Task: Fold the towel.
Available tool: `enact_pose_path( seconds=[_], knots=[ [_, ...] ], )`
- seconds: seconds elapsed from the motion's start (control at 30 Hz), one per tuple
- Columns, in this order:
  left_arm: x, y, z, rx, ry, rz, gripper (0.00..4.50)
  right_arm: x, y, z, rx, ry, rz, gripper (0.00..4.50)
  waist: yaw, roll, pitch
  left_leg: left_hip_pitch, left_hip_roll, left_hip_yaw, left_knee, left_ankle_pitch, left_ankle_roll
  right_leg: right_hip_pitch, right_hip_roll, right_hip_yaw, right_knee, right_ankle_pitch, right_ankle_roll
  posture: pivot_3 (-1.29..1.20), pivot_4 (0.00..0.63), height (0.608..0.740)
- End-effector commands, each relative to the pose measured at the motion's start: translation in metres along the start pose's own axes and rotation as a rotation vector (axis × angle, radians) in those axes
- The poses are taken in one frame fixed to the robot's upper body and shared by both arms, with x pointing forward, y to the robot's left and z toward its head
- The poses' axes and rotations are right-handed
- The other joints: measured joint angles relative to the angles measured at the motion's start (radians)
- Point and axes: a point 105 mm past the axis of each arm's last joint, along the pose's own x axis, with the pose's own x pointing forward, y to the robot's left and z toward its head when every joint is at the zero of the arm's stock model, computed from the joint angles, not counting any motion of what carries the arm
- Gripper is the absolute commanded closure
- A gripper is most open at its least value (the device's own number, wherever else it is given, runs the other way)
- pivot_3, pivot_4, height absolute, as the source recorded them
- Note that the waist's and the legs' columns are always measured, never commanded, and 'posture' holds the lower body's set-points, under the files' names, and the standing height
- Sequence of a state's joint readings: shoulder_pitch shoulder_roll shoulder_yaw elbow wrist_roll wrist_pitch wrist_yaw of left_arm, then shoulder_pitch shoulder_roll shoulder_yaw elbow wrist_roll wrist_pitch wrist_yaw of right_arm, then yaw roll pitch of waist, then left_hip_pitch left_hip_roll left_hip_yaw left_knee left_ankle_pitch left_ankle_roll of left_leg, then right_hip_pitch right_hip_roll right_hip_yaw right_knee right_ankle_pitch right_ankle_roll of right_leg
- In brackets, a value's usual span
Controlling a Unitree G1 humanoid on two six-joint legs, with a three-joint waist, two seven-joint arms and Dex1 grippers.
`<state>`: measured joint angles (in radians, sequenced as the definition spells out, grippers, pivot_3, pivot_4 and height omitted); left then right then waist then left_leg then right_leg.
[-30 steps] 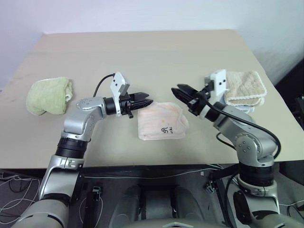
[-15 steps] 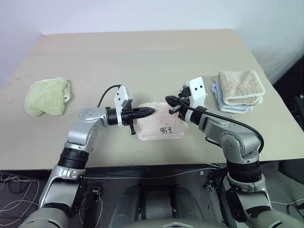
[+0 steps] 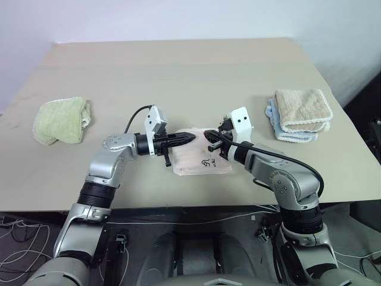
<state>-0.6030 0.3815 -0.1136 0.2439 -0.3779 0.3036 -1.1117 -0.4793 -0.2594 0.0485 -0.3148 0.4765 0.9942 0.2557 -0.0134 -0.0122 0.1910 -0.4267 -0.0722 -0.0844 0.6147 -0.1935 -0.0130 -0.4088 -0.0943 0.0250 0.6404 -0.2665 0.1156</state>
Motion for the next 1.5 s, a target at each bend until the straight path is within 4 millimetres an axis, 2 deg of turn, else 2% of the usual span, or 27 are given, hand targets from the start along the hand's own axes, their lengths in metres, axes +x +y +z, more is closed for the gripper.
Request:
enact_pose_path(
  seconds=[0.03, 0.13, 0.4, 0.53, 0.6, 0.7, 0.73, 0.83, 0.97, 1.03, 1.13, 1.2, 1.23, 1.37, 1.5],
  knots=[
    [0.005, -0.006, -0.006, 0.048, 0.04, -0.023, 4.48, -0.001, -0.007, -0.008, -0.023, 0.016, 0.001, 4.5, -0.001, 0.0, 0.0, 0.0, 0.0, 0.0, 0.0, 0.0, 0.0, 0.0, 0.0, 0.0, 0.0, 0.0, 0.0, 0.0, 0.15, 0.74],
    [0.005, -0.01, -0.016, -0.003, 0.084, -0.04, 4.48, 0.004, -0.011, -0.019, -0.028, 0.044, -0.002, 4.5, -0.002, 0.0, 0.0, 0.001, 0.0, 0.0, 0.0, 0.0, 0.0, 0.0, 0.0, 0.0, 0.001, 0.0, 0.0, 0.0, 0.15, 0.74],
    [0.005, -0.002, -0.037, -0.134, 0.086, 0.045, 4.48, 0.018, -0.011, -0.043, 0.081, 0.031, 0.058, 4.5, -0.003, 0.0, 0.0, 0.003, 0.001, 0.0, 0.001, 0.0, 0.0, 0.001, 0.001, 0.001, 0.004, 0.0, 0.0, 0.0, 0.15, 0.74],
    [-0.003, -0.005, -0.045, -0.156, 0.127, 0.041, 4.48, 0.022, -0.014, -0.051, 0.108, 0.038, 0.066, 4.5, -0.006, 0.0, -0.001, 0.005, 0.001, 0.0, 0.002, 0.0, 0.0, 0.003, 0.001, 0.001, 0.006, 0.0, 0.0, 0.0, 0.15, 0.74],
    [-0.007, -0.006, -0.044, -0.194, 0.107, 0.044, 4.48, 0.023, -0.014, -0.053, 0.111, 0.043, 0.074, 4.5, -0.007, 0.0, -0.001, 0.007, 0.001, 0.0, 0.002, 0.0, 0.0, 0.005, 0.001, 0.001, 0.006, 0.0, 0.0, 0.0, 0.15, 0.74],
    [-0.011, 0.001, -0.025, -0.281, 0.008, 0.072, 4.48, 0.022, -0.015, -0.046, 0.135, 0.019, 0.094, 4.5, -0.006, 0.0, -0.001, 0.008, 0.001, 0.0, 0.001, 0.0, -0.001, 0.005, 0.002, 0.001, 0.006, 0.0, 0.0, 0.0, 0.15, 0.74],
    [-0.013, 0.002, -0.018, -0.298, -0.016, 0.069, 4.49, 0.021, -0.015, -0.042, 0.137, 0.006, 0.106, 4.33, -0.006, 0.0, -0.001, 0.008, 0.001, 0.0, 0.001, 0.0, -0.001, 0.005, 0.002, 0.001, 0.007, 0.0, 0.0, 0.0, 0.15, 0.74],
    [-0.021, 0.002, 0.002, -0.314, -0.056, 0.044, 3.9, 0.011, -0.009, -0.017, 0.122, -0.058, 0.193, 3.6, -0.006, 0.0, -0.001, 0.008, 0.001, 0.0, 0.002, 0.0, -0.001, 0.005, 0.001, 0.001, 0.007, 0.0, 0.0, 0.0, 0.15, 0.74],
    [-0.032, 0.004, 0.023, -0.311, -0.096, 0.042, 2.49, 0.003, -0.011, 0.005, 0.094, -0.088, 0.216, 2.23, -0.005, 0.0, -0.001, 0.007, 0.001, 0.0, 0.001, 0.0, -0.001, 0.004, 0.001, 0.001, 0.006, 0.0, 0.0, 0.0, 0.15, 0.74],
    [-0.041, 0.01, 0.039, -0.34, -0.142, 0.06, 1.84, -0.003, -0.013, 0.015, 0.077, -0.085, 0.231, 1.57, -0.004, 0.0, -0.001, 0.007, 0.001, 0.0, 0.001, 0.0, -0.001, 0.004, 0.001, 0.001, 0.006, 0.0, 0.0, 0.0, 0.15, 0.74],
    [-0.058, 0.019, 0.054, -0.454, -0.2, 0.121, 0.83, -0.009, -0.018, 0.028, 0.049, -0.08, 0.224, 0.55, -0.005, 0.0, 0.0, 0.006, 0.001, 0.0, 0.001, 0.0, -0.001, 0.003, 0.001, 0.001, 0.006, 0.0, 0.0, 0.0, 0.15, 0.74],
    [-0.067, 0.025, 0.056, -0.528, -0.236, 0.171, 0.18, -0.015, -0.02, 0.035, 0.024, -0.088, 0.22, 0.0, -0.005, 0.0, 0.0, 0.006, 0.001, 0.0, 0.001, 0.0, -0.001, 0.003, 0.001, 0.001, 0.006, 0.0, 0.0, 0.0, 0.15, 0.74],
    [-0.074, 0.025, 0.051, -0.572, -0.209, 0.2, 0.03, -0.02, -0.02, 0.038, 0.005, -0.09, 0.229, 0.0, -0.005, 0.0, 0.0, 0.006, 0.001, 0.0, 0.001, 0.0, -0.001, 0.003, 0.001, 0.001, 0.005, -0.001, 0.0, 0.0, 0.15, 0.74],
    [-0.089, 0.015, 0.031, -0.723, -0.114, 0.238, 0.03, -0.031, -0.023, 0.04, -0.018, -0.074, 0.239, 0.0, -0.005, 0.0, 0.0, 0.005, 0.001, 0.0, 0.0, 0.0, -0.001, 0.001, 0.001, 0.001, 0.005, -0.001, 0.001, 0.0, 0.15, 0.74],
    [-0.094, 0.011, 0.024, -0.815, -0.118, 0.261, 0.03, -0.036, -0.026, 0.035, -0.055, -0.041, 0.224, 0.0, -0.001, -0.001, 0.0, 0.005, 0.001, 0.0, 0.001, 0.0, -0.001, 0.002, 0.0, 0.001, 0.006, -0.001, 0.001, 0.0, 0.15, 0.74]
  ],
)
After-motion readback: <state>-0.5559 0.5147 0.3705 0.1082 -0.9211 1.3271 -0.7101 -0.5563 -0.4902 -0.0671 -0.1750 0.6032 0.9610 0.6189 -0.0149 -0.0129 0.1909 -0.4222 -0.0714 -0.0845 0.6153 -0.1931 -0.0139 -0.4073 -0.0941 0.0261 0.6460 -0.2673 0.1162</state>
